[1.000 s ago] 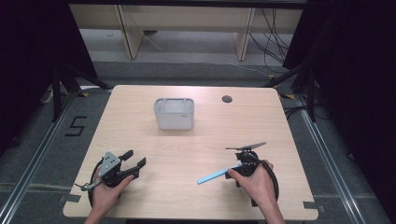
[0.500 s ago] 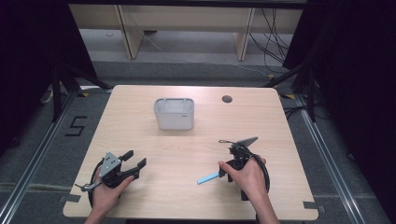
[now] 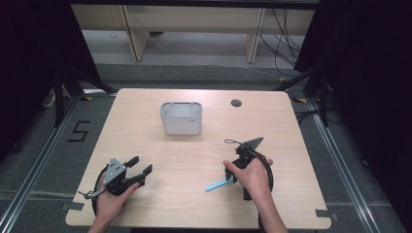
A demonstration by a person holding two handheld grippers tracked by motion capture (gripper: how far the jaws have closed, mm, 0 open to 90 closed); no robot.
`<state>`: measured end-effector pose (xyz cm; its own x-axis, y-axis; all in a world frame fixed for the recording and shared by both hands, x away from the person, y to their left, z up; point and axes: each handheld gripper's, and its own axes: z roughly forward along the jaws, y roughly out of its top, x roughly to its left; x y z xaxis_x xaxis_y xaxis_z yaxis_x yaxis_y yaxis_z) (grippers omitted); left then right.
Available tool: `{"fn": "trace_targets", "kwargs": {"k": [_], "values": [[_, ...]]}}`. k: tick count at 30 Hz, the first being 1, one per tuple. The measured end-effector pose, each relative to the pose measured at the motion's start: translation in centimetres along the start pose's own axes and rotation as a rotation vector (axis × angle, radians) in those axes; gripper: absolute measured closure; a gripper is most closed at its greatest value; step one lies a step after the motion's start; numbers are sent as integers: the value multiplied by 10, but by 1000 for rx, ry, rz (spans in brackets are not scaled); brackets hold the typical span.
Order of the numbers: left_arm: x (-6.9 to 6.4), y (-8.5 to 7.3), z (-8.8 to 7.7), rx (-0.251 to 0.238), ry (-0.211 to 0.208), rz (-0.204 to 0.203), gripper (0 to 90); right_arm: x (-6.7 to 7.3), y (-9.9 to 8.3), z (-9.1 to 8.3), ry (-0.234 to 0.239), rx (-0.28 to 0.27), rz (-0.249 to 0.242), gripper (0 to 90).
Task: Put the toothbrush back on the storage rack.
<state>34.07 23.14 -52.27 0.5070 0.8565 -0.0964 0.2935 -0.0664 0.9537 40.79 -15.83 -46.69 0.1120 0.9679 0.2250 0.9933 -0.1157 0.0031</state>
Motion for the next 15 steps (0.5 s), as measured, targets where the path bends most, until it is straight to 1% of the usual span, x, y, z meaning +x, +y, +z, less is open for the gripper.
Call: {"fn": "trace_targets", "kwargs": {"k": [1, 2, 3, 4, 6, 7, 8, 9, 10, 11, 13, 14, 15], "values": [[0, 0, 0, 0, 0, 1, 342, 1, 1, 0, -5, 9, 8, 410], [0, 0, 0, 0, 1, 2, 343, -5, 3, 3, -20, -25, -85, 409], [0, 0, 0, 1, 2, 5, 343, -1, 3, 2, -15, -7, -27, 409], [0, 0, 0, 2, 2, 6, 343, -5, 3, 4, -26, -26, -72, 409], [-1, 0, 0, 2, 3, 7, 343, -5, 4, 5, -26, -25, -72, 409], [0, 0, 0, -1, 0, 7, 343, 1, 4, 5, -20, 4, 8, 409], [0, 0, 1, -10, -5, 5, 343, -1, 5, 6, -30, 0, -18, 409], [0, 0, 1, -9, -5, 5, 343, 3, 5, 5, -31, 35, 46, 409], [-1, 0, 1, -10, 0, 4, 343, 3, 5, 6, -25, 30, 65, 409], [-1, 0, 0, -1, 0, 6, 343, 2, 6, 6, -26, 41, 66, 409], [-1, -1, 1, -11, -7, 5, 343, 1, 7, 6, -27, 42, 59, 409], [-1, 0, 1, -9, -7, 6, 343, 2, 9, 6, -29, 29, 66, 409], [-1, 0, 1, -9, -8, 7, 343, 1, 10, 6, -31, 41, 63, 409]]}}
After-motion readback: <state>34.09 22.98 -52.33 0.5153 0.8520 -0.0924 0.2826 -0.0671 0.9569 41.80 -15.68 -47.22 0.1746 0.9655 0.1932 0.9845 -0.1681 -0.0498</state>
